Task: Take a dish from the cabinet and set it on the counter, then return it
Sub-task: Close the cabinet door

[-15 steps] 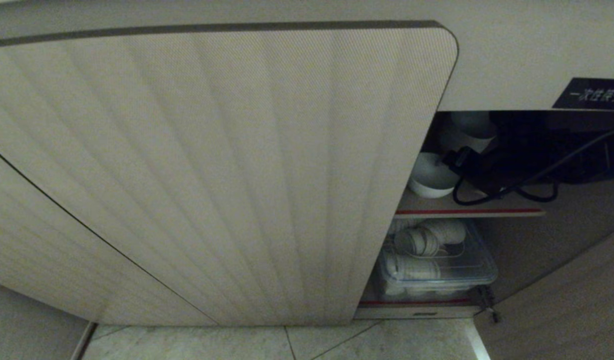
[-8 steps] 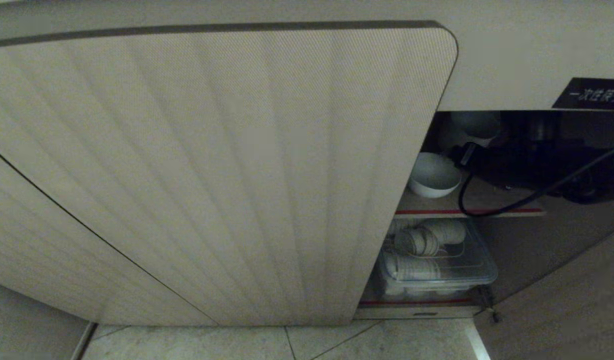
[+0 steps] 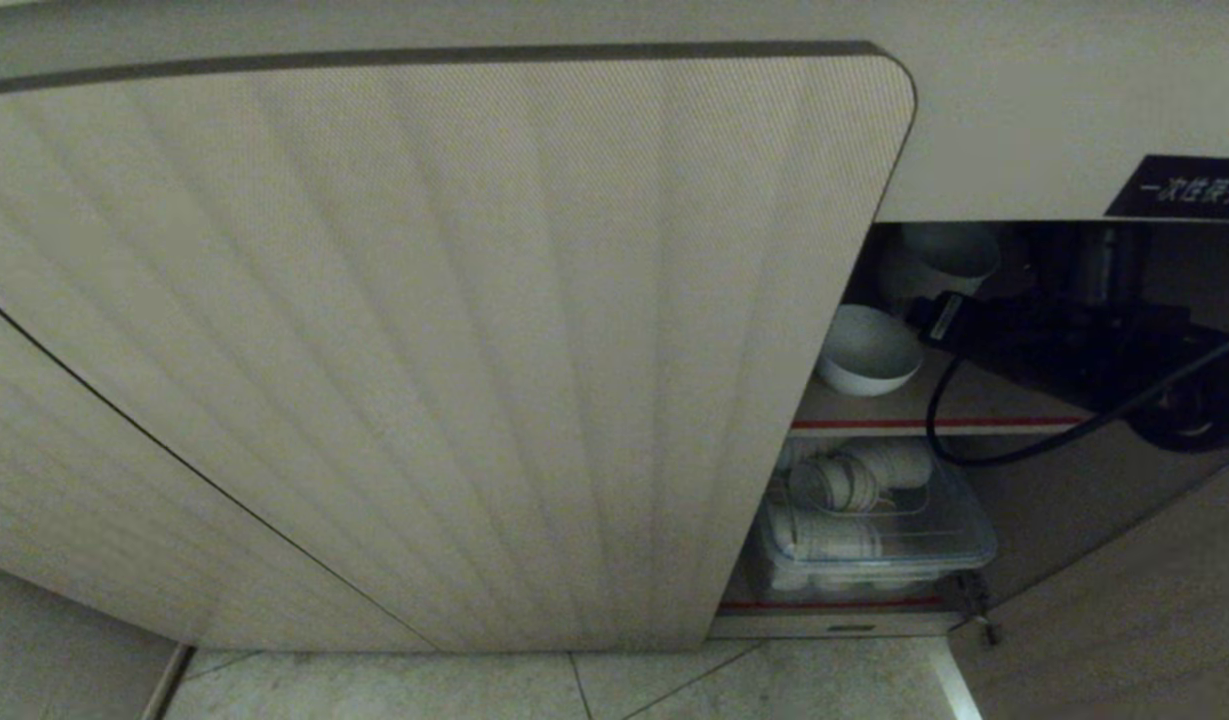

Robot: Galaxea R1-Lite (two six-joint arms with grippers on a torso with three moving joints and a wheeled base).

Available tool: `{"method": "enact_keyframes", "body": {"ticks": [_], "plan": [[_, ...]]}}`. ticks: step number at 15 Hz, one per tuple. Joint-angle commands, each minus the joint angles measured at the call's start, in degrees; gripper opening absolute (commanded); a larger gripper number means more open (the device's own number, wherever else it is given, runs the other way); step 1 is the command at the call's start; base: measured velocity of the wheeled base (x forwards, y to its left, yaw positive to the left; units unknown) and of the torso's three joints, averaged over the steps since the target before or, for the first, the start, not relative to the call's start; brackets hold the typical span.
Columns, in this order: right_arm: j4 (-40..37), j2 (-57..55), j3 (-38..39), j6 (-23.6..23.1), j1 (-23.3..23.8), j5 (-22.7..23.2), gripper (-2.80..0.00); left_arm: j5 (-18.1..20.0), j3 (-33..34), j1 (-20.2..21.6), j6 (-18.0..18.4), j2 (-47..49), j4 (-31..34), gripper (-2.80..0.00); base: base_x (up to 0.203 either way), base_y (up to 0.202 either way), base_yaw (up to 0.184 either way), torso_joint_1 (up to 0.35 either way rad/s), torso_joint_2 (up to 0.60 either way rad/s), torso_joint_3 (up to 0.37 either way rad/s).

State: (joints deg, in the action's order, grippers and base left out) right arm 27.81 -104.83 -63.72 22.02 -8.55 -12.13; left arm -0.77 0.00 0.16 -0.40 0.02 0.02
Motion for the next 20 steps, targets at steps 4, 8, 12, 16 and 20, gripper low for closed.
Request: {"method": "enact_keyframes", "body": {"ticks": [4,8,12,16,20], "plan": [[0.8,0.8,1.5,0.0,-0.1,-0.2,0.00,0.0,0.0,0.0,0.0,0.0,0.0,-2.80,0.000,0.000,0.000,0.000,0.00,0.000],[0.8,1.3,2.1,0.1,-0.1,-0.2,-2.80,0.0,0.0,0.0,0.0,0.0,0.0,-2.80,0.000,0.000,0.000,0.000,0.00,0.000],[0.3,1.8,2.1,0.1,-0.1,-0.1,-2.80,0.0,0.0,0.0,0.0,0.0,0.0,-2.80,0.000,0.000,0.000,0.000,0.00,0.000],[0.3,3.4,3.9,0.1,-0.1,-0.1,-2.80,0.0,0.0,0.0,0.0,0.0,0.0,-2.80,0.000,0.000,0.000,0.000,0.00,0.000],[0.7,5.1,8.0,0.0,-0.1,-0.2,-2.80,0.0,0.0,0.0,0.0,0.0,0.0,-2.80,0.000,0.000,0.000,0.000,0.00,0.000]]}}
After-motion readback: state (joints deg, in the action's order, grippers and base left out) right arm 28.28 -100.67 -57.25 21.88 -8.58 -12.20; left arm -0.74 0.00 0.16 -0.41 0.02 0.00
